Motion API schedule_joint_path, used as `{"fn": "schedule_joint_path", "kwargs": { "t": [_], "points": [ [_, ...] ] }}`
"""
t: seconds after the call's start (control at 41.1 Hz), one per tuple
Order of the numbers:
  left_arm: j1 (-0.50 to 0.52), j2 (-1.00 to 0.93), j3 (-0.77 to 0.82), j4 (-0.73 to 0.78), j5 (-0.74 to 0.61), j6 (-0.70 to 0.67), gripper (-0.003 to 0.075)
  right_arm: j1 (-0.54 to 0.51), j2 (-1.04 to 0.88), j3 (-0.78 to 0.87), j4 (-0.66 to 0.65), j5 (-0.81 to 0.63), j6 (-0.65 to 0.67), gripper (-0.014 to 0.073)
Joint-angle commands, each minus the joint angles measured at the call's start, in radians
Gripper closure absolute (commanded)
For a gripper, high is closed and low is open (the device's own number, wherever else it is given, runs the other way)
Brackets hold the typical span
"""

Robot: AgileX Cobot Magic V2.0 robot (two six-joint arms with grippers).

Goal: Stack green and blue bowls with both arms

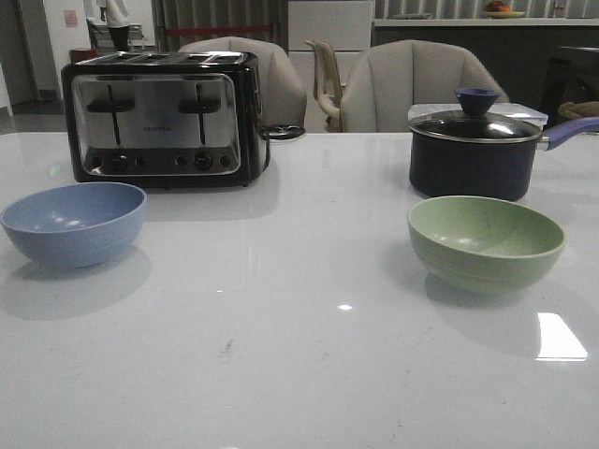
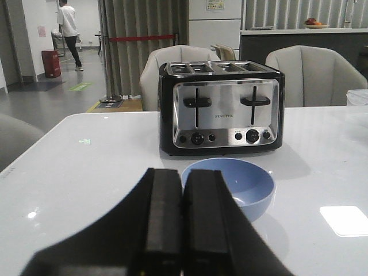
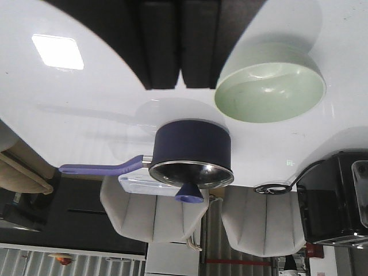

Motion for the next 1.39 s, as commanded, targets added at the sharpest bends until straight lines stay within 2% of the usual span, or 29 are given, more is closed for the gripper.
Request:
{"fn": "schedule_joint_path", "kwargs": {
  "t": [0.0, 0.584, 0.828, 1.023, 1.364],
  "points": [
    [-0.005, -0.02, 0.02, 0.0, -0.089, 0.003, 0.0617, 0.0, -0.022, 0.0, 0.002, -0.092, -0.007, 0.055],
    [-0.005, -0.02, 0.02, 0.0, -0.089, 0.003, 0.0617, 0.0, -0.022, 0.0, 0.002, -0.092, -0.007, 0.055],
    [-0.005, -0.02, -0.008, -0.027, -0.165, 0.003, 0.0617, 0.0, -0.022, -0.035, 0.002, -0.112, -0.007, 0.055],
    [-0.005, -0.013, -0.193, -0.027, -0.087, 0.003, 0.0617, 0.0, -0.009, -0.252, 0.002, 0.057, -0.007, 0.055],
    [-0.005, 0.184, -0.634, -0.027, 0.246, 0.003, 0.0617, 0.0, 0.252, -0.692, 0.002, 0.381, -0.007, 0.055]
  ]
}}
